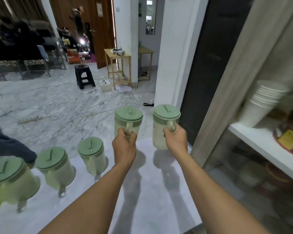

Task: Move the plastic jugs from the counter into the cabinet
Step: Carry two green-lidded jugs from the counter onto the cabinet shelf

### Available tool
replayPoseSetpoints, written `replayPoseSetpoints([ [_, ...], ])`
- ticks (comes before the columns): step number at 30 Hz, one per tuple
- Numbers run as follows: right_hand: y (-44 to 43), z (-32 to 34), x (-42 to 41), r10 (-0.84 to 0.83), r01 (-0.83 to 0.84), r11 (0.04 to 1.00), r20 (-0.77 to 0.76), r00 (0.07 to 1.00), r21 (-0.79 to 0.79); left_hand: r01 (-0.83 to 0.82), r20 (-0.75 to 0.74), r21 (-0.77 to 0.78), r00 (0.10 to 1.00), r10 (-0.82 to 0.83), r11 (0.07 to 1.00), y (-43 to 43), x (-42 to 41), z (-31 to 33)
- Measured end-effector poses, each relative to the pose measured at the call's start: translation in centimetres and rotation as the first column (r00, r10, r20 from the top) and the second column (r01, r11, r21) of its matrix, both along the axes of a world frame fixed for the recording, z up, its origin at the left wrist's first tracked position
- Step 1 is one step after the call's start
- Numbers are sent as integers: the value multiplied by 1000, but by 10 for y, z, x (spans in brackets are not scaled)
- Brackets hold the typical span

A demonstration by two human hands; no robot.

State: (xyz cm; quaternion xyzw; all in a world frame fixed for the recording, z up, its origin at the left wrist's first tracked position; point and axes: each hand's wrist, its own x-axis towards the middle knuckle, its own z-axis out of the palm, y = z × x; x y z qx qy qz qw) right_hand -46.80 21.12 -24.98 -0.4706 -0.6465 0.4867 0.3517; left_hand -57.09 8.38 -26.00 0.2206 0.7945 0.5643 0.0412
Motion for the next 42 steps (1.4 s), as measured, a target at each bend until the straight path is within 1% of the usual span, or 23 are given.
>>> replayPoseSetpoints([
  [6,-63,92,36,-77,78,994,-16,997,81,168,-66,120,985,-161,979,-43,10,83],
  [10,-112,140,67,-199,203,971,-40,979,126,254,-129,180,964,-233,950,-76,30,132],
  [15,-172,187,117,-356,365,914,-82,931,180,352,-161,207,932,-323,913,-111,56,176],
  [18,-204,218,150,-415,429,871,-108,904,240,392,-135,241,919,-369,888,-125,79,206],
  [22,-240,255,198,-491,504,814,-122,863,289,482,-132,296,876,-464,825,-146,119,244],
  [30,-322,288,310,-619,628,692,-155,770,357,606,-192,336,793,-577,721,-202,223,286],
  [35,-386,299,385,-713,721,592,-181,677,360,692,-177,367,708,-683,622,-245,304,296],
  [39,-428,304,443,-769,773,523,-194,610,359,731,-211,349,670,-711,586,-276,364,302],
  [42,-453,304,484,-807,807,462,-202,554,368,778,-210,354,607,-766,520,-295,409,304],
])
